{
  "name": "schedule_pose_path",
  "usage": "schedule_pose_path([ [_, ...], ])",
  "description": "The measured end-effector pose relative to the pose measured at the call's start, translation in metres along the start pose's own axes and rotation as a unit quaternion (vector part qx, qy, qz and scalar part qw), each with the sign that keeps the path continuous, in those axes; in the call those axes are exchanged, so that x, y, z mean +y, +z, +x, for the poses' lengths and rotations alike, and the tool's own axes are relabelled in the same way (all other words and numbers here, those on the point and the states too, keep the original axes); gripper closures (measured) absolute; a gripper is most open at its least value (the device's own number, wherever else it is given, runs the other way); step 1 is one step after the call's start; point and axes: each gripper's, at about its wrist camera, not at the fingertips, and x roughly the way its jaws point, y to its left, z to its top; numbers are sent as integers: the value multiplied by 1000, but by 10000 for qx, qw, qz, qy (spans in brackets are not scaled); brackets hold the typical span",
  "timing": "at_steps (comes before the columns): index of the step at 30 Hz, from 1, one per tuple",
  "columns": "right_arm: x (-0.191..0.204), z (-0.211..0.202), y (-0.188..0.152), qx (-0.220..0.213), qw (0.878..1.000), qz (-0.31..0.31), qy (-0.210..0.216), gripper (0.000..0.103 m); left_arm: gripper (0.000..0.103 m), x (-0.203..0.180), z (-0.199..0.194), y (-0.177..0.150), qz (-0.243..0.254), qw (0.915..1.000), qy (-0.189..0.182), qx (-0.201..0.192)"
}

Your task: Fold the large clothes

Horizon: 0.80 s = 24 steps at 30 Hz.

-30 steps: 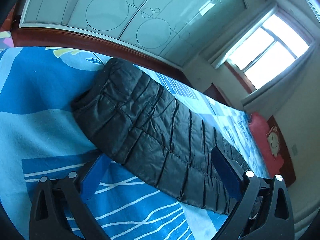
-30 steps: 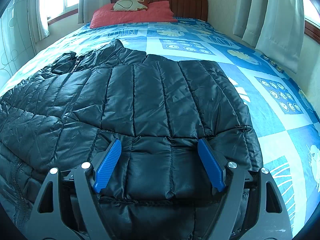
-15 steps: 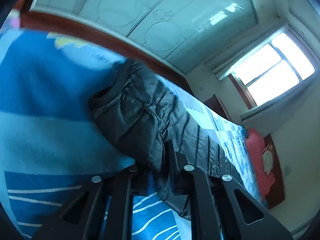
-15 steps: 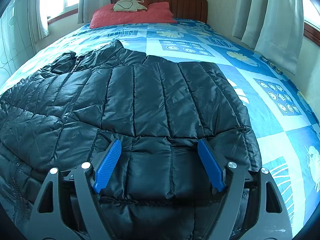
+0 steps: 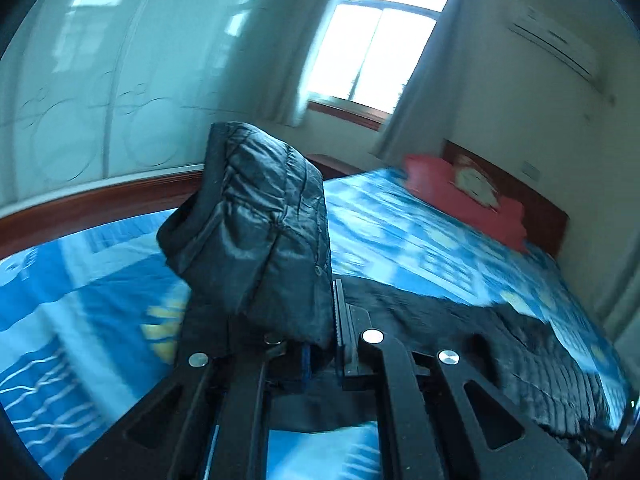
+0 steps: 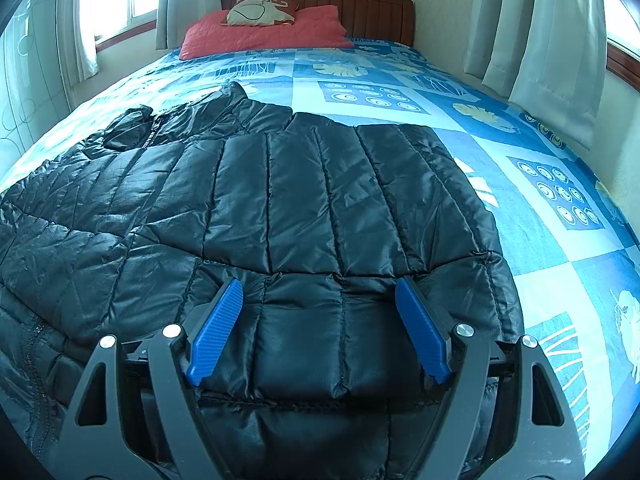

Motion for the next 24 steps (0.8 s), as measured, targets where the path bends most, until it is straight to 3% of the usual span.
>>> schedule_pose_path([
  [5, -2, 0, 1, -4, 10000, 12, 6, 24, 95, -92, 12, -18, 807, 9953, -455, 274],
  [12, -2, 1, 3, -10, 10000, 37, 19, 24, 95, -204, 36, -68, 2009, 9738, -829, 666],
  [19, -1, 2, 2, -27, 10000, 71, 39, 24, 95, -256, 48, -116, 2449, 9578, -1026, 1097],
  [24, 0, 3, 2, -36, 9999, 92, 68, 24, 92, -271, 55, -136, 2664, 9462, -1104, 1467],
])
